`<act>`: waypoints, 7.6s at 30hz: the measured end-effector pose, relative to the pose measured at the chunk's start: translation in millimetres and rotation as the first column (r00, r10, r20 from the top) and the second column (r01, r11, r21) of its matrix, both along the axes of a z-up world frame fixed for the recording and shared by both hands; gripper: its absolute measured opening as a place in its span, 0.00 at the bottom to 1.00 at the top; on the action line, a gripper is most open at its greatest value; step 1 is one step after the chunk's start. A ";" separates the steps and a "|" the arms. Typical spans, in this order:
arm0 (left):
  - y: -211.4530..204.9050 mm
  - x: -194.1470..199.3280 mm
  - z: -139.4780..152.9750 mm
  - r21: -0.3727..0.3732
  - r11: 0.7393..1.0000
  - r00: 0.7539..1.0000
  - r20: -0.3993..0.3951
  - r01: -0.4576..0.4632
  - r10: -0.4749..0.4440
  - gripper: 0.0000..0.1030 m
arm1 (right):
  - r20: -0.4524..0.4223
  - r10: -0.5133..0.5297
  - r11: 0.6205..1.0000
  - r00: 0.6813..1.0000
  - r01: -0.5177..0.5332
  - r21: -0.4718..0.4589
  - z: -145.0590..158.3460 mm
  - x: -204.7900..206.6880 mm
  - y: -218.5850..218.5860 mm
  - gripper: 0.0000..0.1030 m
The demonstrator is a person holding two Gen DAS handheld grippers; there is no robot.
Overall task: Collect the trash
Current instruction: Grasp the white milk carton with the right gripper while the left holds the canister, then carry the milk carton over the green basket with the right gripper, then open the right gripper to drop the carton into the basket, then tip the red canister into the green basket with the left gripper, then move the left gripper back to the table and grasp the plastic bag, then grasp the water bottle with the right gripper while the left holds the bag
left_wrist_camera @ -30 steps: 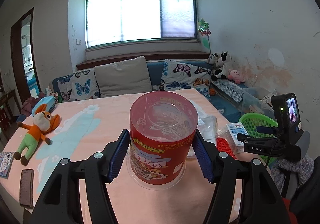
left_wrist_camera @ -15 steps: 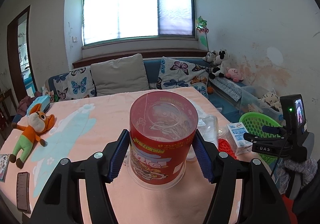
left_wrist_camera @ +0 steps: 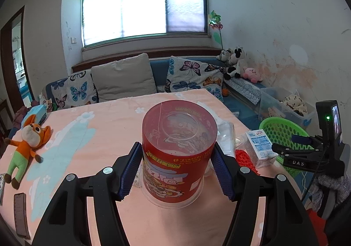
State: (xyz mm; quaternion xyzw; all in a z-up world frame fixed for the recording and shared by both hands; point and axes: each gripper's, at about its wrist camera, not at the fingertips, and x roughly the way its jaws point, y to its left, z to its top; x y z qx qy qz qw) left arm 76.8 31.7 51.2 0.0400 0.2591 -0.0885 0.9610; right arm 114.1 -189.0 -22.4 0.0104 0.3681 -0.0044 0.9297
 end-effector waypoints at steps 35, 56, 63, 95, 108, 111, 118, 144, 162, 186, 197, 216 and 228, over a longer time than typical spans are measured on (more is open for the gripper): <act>-7.9 44.5 -26.8 -0.008 1.000 0.995 -0.097 0.017 -0.018 0.60 | -0.217 0.016 1.000 0.976 -0.011 0.025 -47.6 90.6 -5.3 0.77; -5.7 39.1 -20.5 -0.006 0.999 0.996 -0.078 0.035 -0.036 0.60 | -0.192 -0.018 0.999 0.981 0.026 0.037 -37.1 78.7 -14.1 0.68; -11.5 36.9 -16.2 -0.029 0.998 0.995 -0.075 0.060 -0.062 0.60 | -0.127 -0.022 0.998 0.992 0.029 0.056 -10.5 47.5 -31.4 0.68; -66.2 33.4 18.4 -0.003 0.989 0.989 -0.031 0.148 -0.148 0.60 | -0.154 -0.172 0.982 0.973 0.182 0.055 -37.6 11.0 -138.1 0.68; -134.3 49.9 25.2 -0.009 0.957 0.956 -0.048 0.290 -0.290 0.60 | -0.131 -0.203 0.977 0.970 0.210 0.041 -43.2 12.3 -157.8 0.77; -157.1 57.3 23.0 -0.009 0.944 0.942 -0.060 0.329 -0.329 0.60 | -0.111 -0.211 0.975 0.971 0.217 0.043 -37.3 4.3 -163.9 0.77; -218.1 68.9 6.2 0.007 0.901 0.896 -0.112 0.434 -0.430 0.60 | -0.069 -0.242 0.968 0.968 0.246 0.046 -23.3 -27.2 -174.9 0.77; -291.7 86.0 -55.3 0.018 0.850 0.828 -0.237 0.527 -0.508 0.73 | -0.049 -0.329 0.938 0.943 0.332 0.102 -23.9 -90.2 -185.0 0.78; -154.1 80.0 -36.7 0.033 0.957 0.943 -0.187 0.287 -0.276 0.73 | 0.000 -0.182 0.981 0.983 0.181 0.070 2.4 -66.2 -114.2 0.80; -36.3 93.1 -94.7 0.198 0.961 0.967 -0.206 0.193 -0.151 0.67 | -0.011 0.000 0.999 1.000 0.001 0.048 10.3 -13.0 -24.4 0.80; -38.7 110.2 -99.9 0.198 0.957 0.966 -0.192 0.210 -0.172 0.22 | -0.028 0.029 0.999 0.999 -0.028 0.040 7.7 2.8 -7.0 0.80; -4.9 99.7 -52.7 0.090 0.984 0.983 -0.122 0.152 -0.140 0.01 | -0.111 0.167 0.964 0.980 -0.138 0.228 27.6 100.6 21.3 0.69; 17.7 94.0 -38.3 0.054 0.991 0.989 -0.091 0.126 -0.121 0.01 | -0.334 0.124 0.927 0.934 0.011 0.375 -2.9 203.0 25.0 0.69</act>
